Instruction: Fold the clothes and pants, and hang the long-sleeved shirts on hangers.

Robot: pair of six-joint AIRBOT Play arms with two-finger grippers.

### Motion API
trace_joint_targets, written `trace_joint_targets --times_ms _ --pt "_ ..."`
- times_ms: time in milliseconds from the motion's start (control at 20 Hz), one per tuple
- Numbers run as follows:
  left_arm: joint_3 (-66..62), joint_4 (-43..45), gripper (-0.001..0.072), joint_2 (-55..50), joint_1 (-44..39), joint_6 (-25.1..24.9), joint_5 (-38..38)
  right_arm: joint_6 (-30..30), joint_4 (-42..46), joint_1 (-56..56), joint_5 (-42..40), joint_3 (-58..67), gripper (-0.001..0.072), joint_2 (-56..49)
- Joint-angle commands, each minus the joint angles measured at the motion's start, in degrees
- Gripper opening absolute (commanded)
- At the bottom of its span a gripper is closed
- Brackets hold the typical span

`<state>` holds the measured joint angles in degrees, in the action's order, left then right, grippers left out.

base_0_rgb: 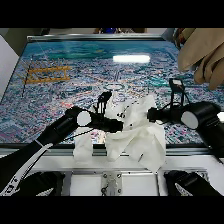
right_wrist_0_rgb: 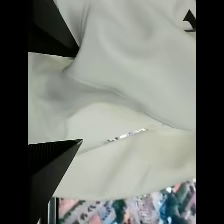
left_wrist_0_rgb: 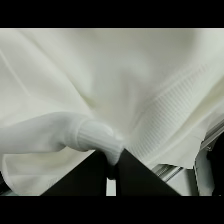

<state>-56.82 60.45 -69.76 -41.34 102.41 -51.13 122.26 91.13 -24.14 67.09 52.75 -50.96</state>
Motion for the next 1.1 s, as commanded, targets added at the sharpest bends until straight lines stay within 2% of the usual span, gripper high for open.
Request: trace_joint_targets --times_ms 0,200,400,550,650,850,1050 --pt "-0.07 -0.15 0.0018 -0.02 0.04 -0.07 0.17 10.47 -0.24 -4.59 -4.79 -5.25 0.0532 -0.48" --pt "-0.09 -0.11 0.0018 -0.02 0.04 -0.09 0.2 10.38 -0.24 -5.73 -4.35 -5.49 0.0531 -2.62" --pt "-0.09 -0.15 0.0018 -0.02 0.04 -0.04 0.33 9.55 0.68 -6.56 0.74 -5.62 0.0531 -2.86" --pt "-0.09 -0.39 0.0018 -0.02 0.04 0.02 0.33 17.68 1.68 -9.35 -1.46 -7.23 0.053 -3.13" --pt "-0.09 -0.5 0.0018 -0.02 0.04 0.02 0.35 22.58 2.67 -10.36 -2.32 -8.26 0.0505 -4.09" --pt "-0.09 -0.5 0.0018 -0.02 0.04 0.02 0.39 26.45 3.17 -10.71 -2.38 -8.33 0.0505 -6.14" --pt "-0.09 -0.5 0.0019 -0.02 0.04 0.02 0.59 27.17 3.67 -10.69 -1.75 -8.33 0.0478 -7.06"
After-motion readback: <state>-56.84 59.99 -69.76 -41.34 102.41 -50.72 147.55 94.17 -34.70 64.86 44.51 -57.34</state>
